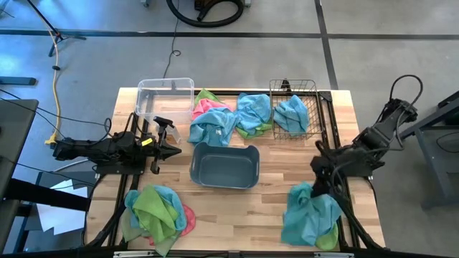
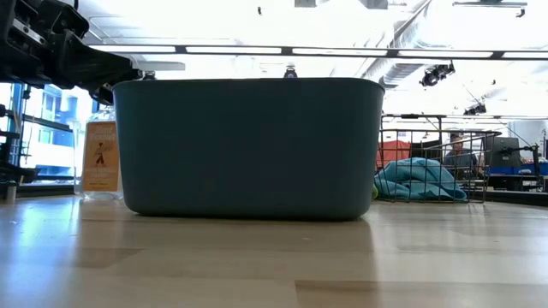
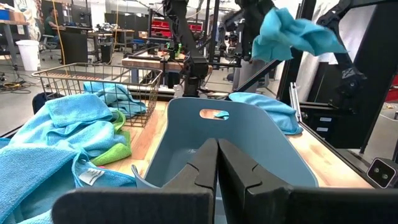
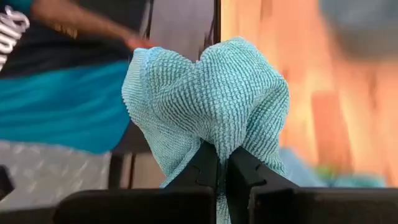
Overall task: Sort microfiber towel by color & place in baskets
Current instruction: Put the blue microfiber cloth into the gold wire basket
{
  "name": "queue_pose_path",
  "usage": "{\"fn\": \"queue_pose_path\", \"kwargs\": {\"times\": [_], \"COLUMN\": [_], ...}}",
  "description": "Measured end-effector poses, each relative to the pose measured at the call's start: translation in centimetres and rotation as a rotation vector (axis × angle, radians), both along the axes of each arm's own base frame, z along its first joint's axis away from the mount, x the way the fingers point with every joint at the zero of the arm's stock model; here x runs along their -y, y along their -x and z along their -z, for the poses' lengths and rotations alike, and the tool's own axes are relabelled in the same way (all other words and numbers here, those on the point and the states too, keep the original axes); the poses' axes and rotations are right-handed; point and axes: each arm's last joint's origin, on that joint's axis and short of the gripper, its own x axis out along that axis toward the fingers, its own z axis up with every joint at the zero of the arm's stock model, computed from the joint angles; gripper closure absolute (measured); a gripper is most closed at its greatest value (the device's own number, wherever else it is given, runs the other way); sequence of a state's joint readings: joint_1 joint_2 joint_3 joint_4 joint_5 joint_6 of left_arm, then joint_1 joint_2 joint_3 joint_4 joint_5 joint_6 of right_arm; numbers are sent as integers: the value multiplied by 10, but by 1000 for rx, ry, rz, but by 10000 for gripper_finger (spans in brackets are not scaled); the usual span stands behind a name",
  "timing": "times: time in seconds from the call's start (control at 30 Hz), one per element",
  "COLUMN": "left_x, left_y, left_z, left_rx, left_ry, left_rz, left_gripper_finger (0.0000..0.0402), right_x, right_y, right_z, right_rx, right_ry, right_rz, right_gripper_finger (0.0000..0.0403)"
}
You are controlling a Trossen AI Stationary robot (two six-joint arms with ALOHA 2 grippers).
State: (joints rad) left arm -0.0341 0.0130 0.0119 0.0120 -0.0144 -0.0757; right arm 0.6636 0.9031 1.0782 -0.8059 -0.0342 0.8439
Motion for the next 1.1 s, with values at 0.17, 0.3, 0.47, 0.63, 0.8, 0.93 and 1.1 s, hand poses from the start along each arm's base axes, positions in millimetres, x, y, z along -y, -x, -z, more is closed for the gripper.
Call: {"fn": "queue_pose_path", "kwargs": {"times": [0.17,0.3,0.47,0.63,0.8,0.93,1.1], "left_x": [0,0,0,0,0,0,0], "left_y": [0,0,0,0,0,0,0], "left_z": [0,0,0,0,0,0,0], "left_rx": [0,0,0,0,0,0,0], "left_ry": [0,0,0,0,0,0,0], "left_rz": [0,0,0,0,0,0,0], "left_gripper_finger": [401,401,401,402,402,401,401], "right_x": [10,21,45,76,104,118,122], "right_y": [-26,-56,-92,-122,-140,-144,-139], "right_z": [-1,-2,-5,-11,-9,-2,26], "right_rx": [157,309,491,644,689,690,740], "right_ry": [127,261,449,578,647,640,573], "right_rz": [39,53,114,254,333,304,376], "right_gripper_finger": [402,402,402,402,402,402,403]}}
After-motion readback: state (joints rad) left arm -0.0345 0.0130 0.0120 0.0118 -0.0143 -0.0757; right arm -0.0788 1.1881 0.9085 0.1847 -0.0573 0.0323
